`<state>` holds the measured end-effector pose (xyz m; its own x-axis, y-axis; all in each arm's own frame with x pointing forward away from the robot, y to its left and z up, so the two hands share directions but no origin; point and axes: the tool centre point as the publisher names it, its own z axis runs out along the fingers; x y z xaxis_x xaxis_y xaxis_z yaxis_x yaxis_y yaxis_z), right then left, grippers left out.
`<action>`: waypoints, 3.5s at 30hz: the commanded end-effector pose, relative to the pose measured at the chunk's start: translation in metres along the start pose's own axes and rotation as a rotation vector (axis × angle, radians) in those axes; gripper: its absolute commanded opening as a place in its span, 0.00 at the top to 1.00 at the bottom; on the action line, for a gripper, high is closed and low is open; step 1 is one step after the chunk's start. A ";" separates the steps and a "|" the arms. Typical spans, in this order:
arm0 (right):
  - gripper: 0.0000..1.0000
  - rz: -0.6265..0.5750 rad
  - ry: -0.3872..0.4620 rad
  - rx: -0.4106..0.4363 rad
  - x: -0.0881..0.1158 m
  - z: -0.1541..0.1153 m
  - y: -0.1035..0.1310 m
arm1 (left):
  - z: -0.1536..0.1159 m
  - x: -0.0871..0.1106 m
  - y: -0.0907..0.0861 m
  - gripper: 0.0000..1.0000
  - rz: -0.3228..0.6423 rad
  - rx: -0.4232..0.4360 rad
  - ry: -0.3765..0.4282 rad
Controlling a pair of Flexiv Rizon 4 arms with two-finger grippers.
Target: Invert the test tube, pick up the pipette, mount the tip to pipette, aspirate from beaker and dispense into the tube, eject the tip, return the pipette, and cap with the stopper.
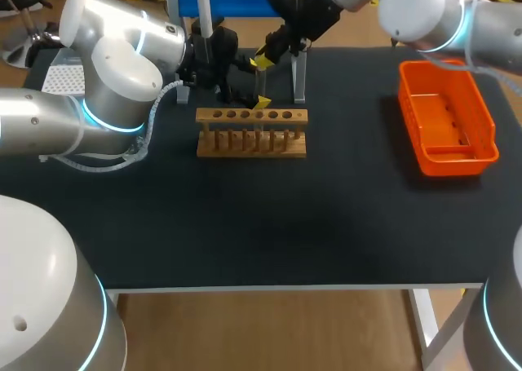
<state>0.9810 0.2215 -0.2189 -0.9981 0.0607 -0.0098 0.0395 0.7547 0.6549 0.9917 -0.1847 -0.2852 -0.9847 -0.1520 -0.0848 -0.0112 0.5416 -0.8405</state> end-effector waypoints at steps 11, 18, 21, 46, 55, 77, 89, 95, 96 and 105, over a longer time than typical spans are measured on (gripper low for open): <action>1.00 0.009 0.013 0.014 0.001 0.010 -0.006 | 0.000 0.000 0.000 0.00 -0.001 -0.002 -0.002; 1.00 0.012 0.012 0.011 0.000 0.009 -0.007 | 0.000 0.000 0.000 0.00 -0.001 -0.002 -0.002; 1.00 0.012 0.011 0.011 0.000 0.009 -0.007 | 0.000 0.000 0.000 0.00 -0.001 -0.002 -0.002; 0.00 0.027 0.008 -0.072 0.004 -0.004 -0.025 | 0.000 0.000 0.000 0.00 -0.001 -0.002 -0.002; 0.00 0.000 0.036 -0.269 0.009 -0.042 -0.027 | 0.000 0.000 0.000 0.00 -0.001 -0.002 -0.002; 1.00 -0.115 0.223 -0.686 0.032 -0.048 0.008 | 0.000 0.000 0.000 0.00 -0.001 -0.002 -0.002; 1.00 -0.106 0.249 -0.766 0.030 -0.036 0.023 | 0.000 0.000 0.000 0.00 -0.001 -0.002 -0.002; 1.00 -0.095 0.261 -0.772 0.031 -0.028 0.026 | 0.000 0.000 0.000 0.00 -0.001 -0.002 -0.002; 1.00 -0.095 0.263 -0.772 0.031 -0.027 0.026 | 0.000 0.000 0.000 0.00 -0.001 -0.002 -0.002; 1.00 -0.086 0.272 -0.762 0.033 -0.016 0.025 | 0.000 0.000 0.000 0.00 -0.001 -0.002 -0.002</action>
<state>0.9464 0.2296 -0.1883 -0.9772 -0.2091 0.0358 0.0168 0.0917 0.9956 0.9917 -0.1847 -0.2852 -0.9847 -0.1520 -0.0848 -0.0112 0.5417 -0.8405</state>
